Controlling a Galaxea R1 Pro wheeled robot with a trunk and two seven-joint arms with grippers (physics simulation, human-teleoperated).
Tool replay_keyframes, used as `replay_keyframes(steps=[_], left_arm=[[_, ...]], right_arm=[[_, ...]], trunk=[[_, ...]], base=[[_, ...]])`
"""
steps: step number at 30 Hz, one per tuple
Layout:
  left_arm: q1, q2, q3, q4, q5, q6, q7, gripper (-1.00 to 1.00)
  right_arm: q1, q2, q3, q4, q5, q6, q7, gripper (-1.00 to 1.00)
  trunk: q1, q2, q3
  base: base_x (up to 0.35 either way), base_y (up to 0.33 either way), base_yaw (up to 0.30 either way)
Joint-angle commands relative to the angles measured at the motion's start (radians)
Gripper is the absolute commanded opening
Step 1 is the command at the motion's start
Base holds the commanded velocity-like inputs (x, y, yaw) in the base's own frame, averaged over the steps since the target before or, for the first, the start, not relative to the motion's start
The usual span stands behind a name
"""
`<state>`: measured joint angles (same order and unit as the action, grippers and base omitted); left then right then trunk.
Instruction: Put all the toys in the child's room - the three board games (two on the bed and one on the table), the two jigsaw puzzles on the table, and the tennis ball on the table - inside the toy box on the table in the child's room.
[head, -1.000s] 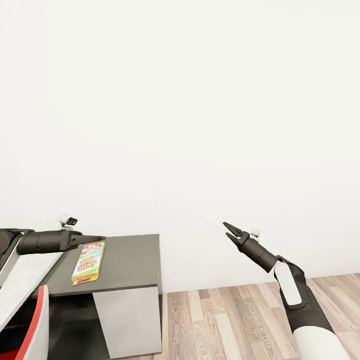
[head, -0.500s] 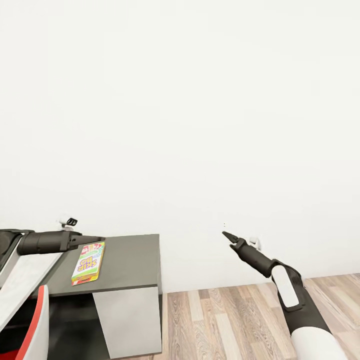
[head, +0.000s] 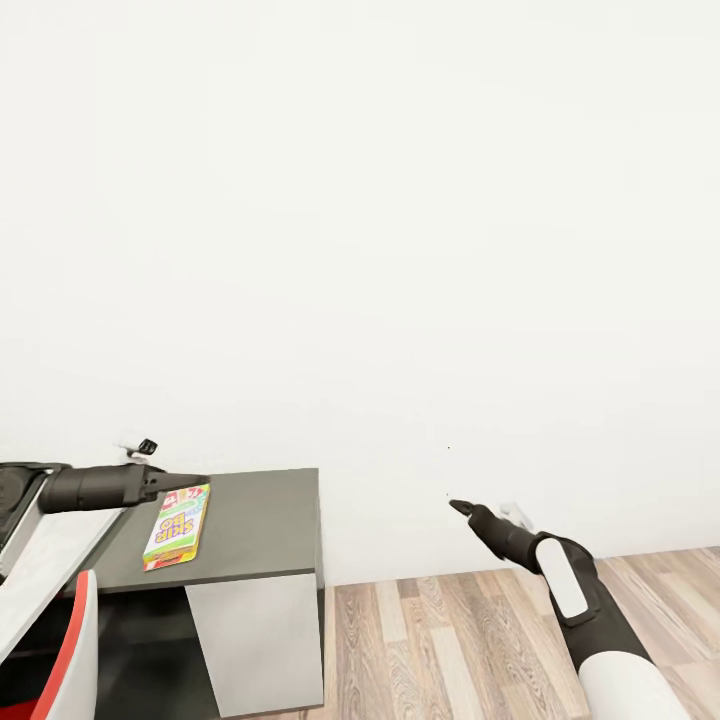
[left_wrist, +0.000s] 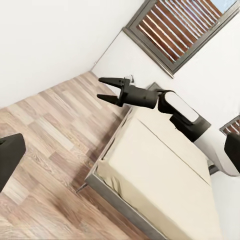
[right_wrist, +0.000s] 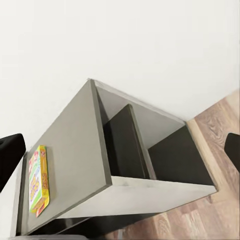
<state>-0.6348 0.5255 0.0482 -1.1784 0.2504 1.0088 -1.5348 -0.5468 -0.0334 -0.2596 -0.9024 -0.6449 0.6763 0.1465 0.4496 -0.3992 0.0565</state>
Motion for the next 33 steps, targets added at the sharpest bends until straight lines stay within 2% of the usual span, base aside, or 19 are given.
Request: replay_keyframes(steps=[1,5,11,19,27,33], left_arm=[[0.000,-0.001,0.000,0.000,0.001,0.010,0.005,1.00],[0.000,-0.006,0.003,0.000,0.001,0.010,0.035,1.00],[0.000,-0.009,0.002,0.000,0.001,0.010,0.044,1.00],[0.000,-0.010,0.001,0.000,0.000,0.010,0.053,1.00],[0.000,-0.009,0.002,0.000,0.001,0.011,0.135,1.00],[0.000,-0.010,0.005,0.000,0.002,0.011,0.225,1.00]], right_arm=[[0.000,0.000,-0.003,0.000,0.005,0.006,0.004,1.00],[0.001,0.001,0.000,0.000,0.009,0.002,0.003,1.00],[0.002,0.002,0.002,-0.005,0.011,-0.002,0.002,1.00],[0.005,0.002,0.002,-0.007,0.011,-0.004,0.002,1.00],[0.004,0.002,0.002,-0.003,0.011,-0.003,0.002,1.00],[0.004,0.001,0.002,-0.002,0.012,-0.003,0.002,1.00]], trunk=[[0.000,-0.001,0.000],[0.000,-0.001,0.000],[0.000,-0.001,0.000],[0.000,-0.001,-0.003],[0.000,-0.001,-0.014],[0.000,-0.001,-0.023]], base=[[0.000,0.000,0.000],[0.065,-0.048,0.000],[0.164,-0.092,0.000],[0.026,-0.017,0.000],[0.001,-0.001,0.000],[0.000,0.000,0.014]])
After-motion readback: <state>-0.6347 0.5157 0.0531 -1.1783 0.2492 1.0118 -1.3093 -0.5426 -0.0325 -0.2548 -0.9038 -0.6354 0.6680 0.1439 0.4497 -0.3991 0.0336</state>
